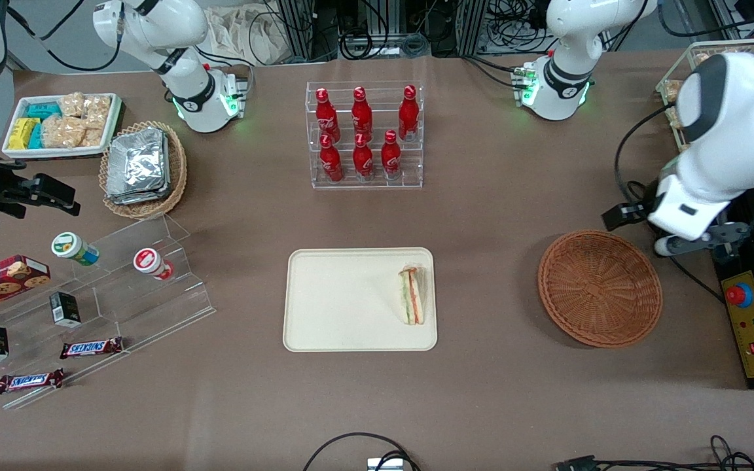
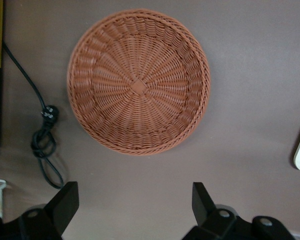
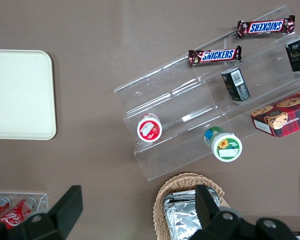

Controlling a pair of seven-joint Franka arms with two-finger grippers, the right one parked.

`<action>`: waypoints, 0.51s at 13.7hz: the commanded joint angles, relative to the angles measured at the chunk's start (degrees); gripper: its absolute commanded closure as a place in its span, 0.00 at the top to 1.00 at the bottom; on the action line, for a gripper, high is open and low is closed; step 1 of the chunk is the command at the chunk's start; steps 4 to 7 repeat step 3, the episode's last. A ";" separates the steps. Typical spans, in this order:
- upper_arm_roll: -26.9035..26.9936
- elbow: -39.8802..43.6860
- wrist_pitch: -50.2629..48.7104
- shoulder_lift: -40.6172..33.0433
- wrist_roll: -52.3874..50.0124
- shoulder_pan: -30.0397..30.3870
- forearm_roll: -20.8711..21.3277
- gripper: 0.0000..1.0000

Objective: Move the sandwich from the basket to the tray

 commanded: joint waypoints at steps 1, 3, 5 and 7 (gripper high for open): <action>-1.06 6.17 -5.09 2.48 3.72 0.89 0.08 1.00; -1.24 13.55 -10.44 7.40 3.72 0.62 1.94 1.00; -1.24 13.55 -10.44 7.40 3.72 0.62 1.94 1.00; -1.24 13.55 -10.44 7.40 3.72 0.62 1.94 1.00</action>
